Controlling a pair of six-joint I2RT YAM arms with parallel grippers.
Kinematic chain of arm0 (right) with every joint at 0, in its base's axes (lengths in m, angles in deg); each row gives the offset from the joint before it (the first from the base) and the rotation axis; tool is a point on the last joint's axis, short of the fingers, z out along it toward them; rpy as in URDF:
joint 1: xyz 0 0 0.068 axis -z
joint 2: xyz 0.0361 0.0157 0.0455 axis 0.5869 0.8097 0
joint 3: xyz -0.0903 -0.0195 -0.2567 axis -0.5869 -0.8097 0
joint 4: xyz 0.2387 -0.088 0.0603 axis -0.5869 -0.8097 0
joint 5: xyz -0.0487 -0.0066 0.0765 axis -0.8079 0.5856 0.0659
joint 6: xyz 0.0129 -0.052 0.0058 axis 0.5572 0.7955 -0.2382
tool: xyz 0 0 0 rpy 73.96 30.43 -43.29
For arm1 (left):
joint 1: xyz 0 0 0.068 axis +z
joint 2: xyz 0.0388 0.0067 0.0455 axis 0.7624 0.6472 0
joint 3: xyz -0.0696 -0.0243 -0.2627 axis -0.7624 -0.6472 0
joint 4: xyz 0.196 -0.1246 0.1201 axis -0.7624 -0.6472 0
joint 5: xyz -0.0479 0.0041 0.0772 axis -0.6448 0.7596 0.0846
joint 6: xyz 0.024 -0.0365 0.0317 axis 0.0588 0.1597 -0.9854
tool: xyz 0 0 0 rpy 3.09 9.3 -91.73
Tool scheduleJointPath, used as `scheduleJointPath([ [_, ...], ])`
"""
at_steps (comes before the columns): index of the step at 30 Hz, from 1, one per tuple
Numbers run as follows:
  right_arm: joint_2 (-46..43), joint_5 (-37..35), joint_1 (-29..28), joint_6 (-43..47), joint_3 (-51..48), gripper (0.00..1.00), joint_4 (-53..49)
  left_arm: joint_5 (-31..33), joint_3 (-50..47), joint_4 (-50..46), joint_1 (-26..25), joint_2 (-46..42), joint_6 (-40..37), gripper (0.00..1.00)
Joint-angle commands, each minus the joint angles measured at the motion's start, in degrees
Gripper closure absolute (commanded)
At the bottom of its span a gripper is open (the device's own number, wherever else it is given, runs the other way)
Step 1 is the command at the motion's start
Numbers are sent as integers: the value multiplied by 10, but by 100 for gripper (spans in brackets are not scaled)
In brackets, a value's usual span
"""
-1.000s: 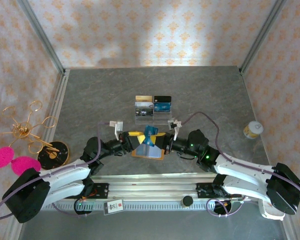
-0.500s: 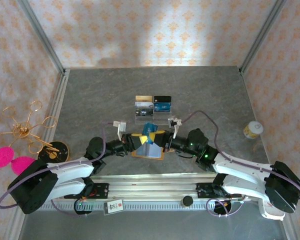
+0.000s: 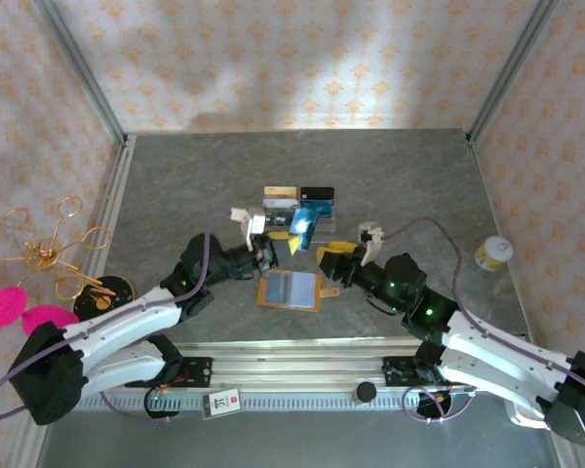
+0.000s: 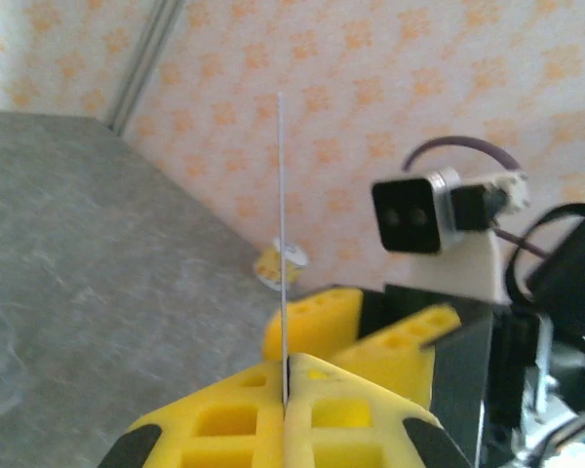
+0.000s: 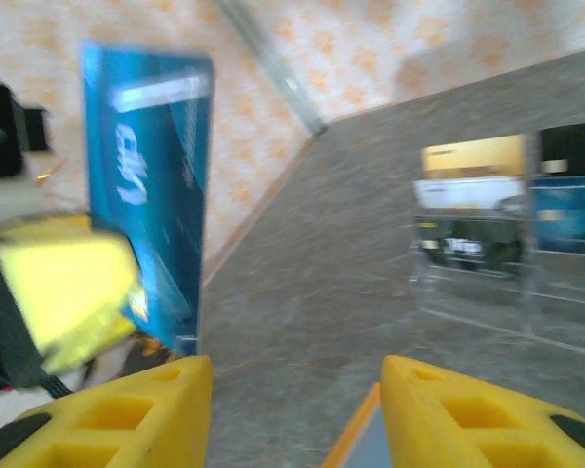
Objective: Take the credit cards out of the card holder
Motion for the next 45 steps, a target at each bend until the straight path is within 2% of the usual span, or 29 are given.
scheduleJointPath([
  [1, -20, -83, 10, 23, 19, 55, -132, 28, 101, -191, 18, 57, -184, 100],
  [4, -24, -95, 37, 5, 21, 59, -177, 12, 191, -270, 44, 131, -291, 100],
  [9, -32, -76, 65, -10, -2, 59, -183, -12, 328, -401, 66, 232, -495, 100],
  [12, -38, -74, 67, -21, -14, 59, -182, -22, 420, -509, 83, 291, -585, 100],
  [18, -10, -78, 69, -39, -21, 60, -186, -74, 571, -660, 121, 395, -707, 100],
  [23, 21, -105, 83, -47, 3, 61, -202, -77, 716, -819, 131, 501, -799, 100],
  [27, 56, -78, 131, -47, 15, 62, -188, -66, 773, -867, 131, 553, -830, 100],
  [34, 93, -34, 205, -45, 36, 62, -178, -100, 721, -803, 129, 539, -852, 100],
  [45, 113, -31, 225, -39, 51, 63, -179, -50, 761, -806, 126, 581, -858, 100],
])
